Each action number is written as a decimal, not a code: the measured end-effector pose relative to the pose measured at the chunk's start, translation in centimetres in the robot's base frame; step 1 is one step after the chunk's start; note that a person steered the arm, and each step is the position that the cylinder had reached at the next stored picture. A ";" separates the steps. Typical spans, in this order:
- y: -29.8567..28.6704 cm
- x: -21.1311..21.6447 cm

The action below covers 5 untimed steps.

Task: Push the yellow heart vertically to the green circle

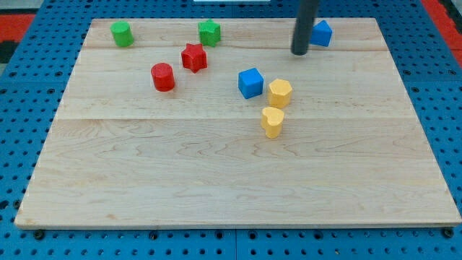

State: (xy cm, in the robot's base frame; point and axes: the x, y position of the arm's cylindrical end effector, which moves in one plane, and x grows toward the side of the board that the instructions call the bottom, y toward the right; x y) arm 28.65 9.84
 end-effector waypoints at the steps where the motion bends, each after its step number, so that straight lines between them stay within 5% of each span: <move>1: -5.2 1.4; 2: -7.1 0.6; 3: -2.7 2.1; 4: 4.8 9.1; 5: -1.9 12.2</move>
State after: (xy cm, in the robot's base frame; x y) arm 40.88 7.90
